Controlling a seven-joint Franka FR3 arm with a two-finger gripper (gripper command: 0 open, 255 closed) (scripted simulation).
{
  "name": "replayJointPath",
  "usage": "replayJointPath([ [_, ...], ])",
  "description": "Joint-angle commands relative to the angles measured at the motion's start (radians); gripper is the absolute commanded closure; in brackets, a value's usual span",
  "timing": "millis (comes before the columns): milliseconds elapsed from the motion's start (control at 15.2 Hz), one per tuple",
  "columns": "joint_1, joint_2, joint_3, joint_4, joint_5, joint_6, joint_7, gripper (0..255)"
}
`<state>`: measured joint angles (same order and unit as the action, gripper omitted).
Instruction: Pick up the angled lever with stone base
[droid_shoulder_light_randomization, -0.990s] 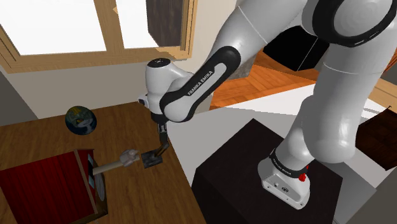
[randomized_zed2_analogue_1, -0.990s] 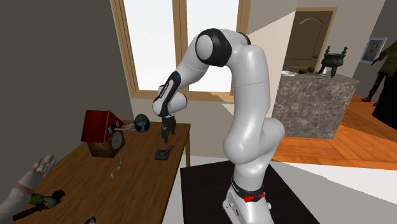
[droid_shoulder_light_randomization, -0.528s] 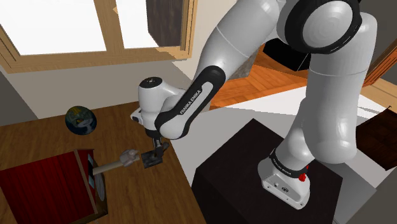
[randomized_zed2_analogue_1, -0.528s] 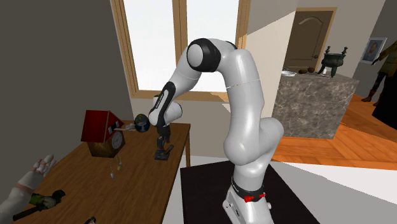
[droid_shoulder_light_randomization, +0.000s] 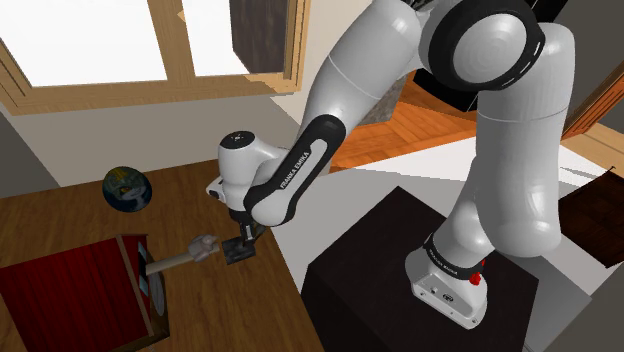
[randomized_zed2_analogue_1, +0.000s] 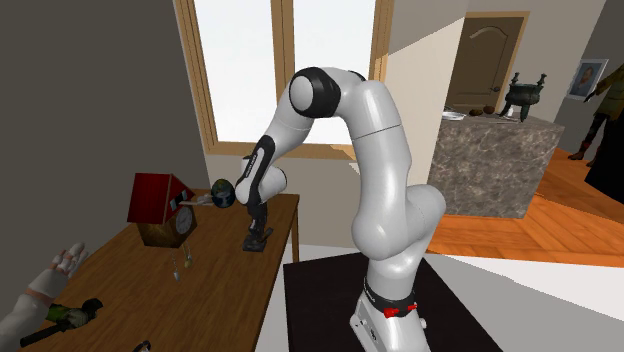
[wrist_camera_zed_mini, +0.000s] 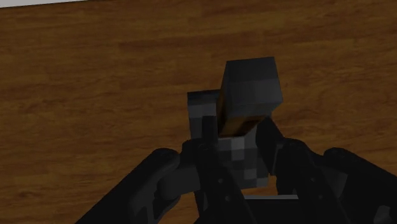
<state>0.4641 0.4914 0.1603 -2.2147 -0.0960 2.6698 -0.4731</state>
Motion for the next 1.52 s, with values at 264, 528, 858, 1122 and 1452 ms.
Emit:
replayJointPath([
  [264,0.0,0.0,0.0,0.0,0.0,0.001,0.0,255],
  [528,-0.002,-0.013,0.003,-0.003,0.003,-0.01,-0.002,255],
  [858,-0.013,-0.077,0.017,-0.014,0.019,-0.062,-0.012,255],
  [1122,-0.02,-0.126,0.027,-0.019,0.033,-0.105,-0.02,255],
  [1452,-0.028,-0.184,0.037,-0.02,0.051,-0.162,-0.031,255],
])
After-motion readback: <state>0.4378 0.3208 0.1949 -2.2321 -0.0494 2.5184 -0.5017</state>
